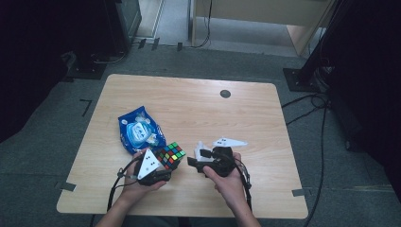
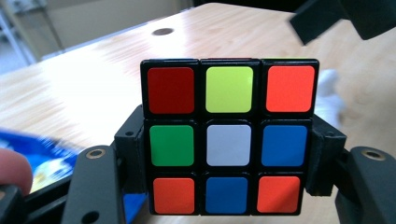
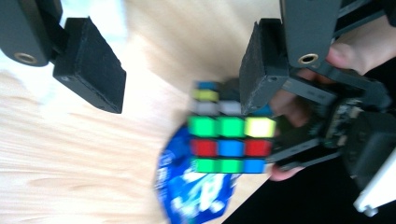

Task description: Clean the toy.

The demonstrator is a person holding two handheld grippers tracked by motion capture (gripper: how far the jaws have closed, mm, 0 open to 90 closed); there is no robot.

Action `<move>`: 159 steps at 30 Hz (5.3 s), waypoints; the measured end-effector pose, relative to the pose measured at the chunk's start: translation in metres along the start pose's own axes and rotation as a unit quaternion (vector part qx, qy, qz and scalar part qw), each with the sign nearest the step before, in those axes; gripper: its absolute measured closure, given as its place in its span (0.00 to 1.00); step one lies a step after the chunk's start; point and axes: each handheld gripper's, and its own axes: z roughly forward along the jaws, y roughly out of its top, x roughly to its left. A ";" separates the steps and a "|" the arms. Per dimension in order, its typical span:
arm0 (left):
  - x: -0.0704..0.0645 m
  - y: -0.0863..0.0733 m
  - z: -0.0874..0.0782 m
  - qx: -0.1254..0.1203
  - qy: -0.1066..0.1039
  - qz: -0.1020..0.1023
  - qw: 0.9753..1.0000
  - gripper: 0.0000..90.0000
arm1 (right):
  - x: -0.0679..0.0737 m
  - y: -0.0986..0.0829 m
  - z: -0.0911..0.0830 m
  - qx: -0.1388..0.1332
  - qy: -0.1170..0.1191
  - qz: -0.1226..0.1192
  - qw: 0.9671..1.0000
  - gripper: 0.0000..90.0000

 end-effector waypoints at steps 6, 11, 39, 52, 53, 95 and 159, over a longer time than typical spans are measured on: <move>0.002 0.000 -0.001 -0.001 -0.004 -0.010 1.000 0.38 | -0.029 -0.023 0.021 0.018 -0.095 -0.041 0.994 0.50; 0.001 0.000 0.000 0.001 -0.009 -0.008 1.000 0.38 | -0.040 -0.036 0.035 0.047 -0.135 -0.066 0.988 0.59; -0.037 0.003 0.010 0.004 -0.082 0.035 0.996 0.38 | 0.023 -0.015 0.009 -0.073 -0.004 -0.139 0.988 0.99; -0.021 0.005 0.002 -0.007 -0.071 0.018 0.997 0.38 | 0.046 -0.012 0.007 -0.072 0.065 -0.137 0.986 0.99; -0.020 0.005 0.001 -0.010 -0.073 0.014 0.997 0.38 | 0.043 -0.012 0.006 -0.071 0.057 -0.135 0.987 0.99; -0.010 0.006 0.003 -0.010 -0.065 -0.023 0.998 0.38 | -0.025 -0.021 -0.008 -0.097 -0.120 -0.029 0.988 0.74; -0.042 0.006 0.007 -0.017 -0.058 0.103 0.993 0.31 | 0.030 -0.012 0.020 0.025 0.013 0.018 0.999 0.38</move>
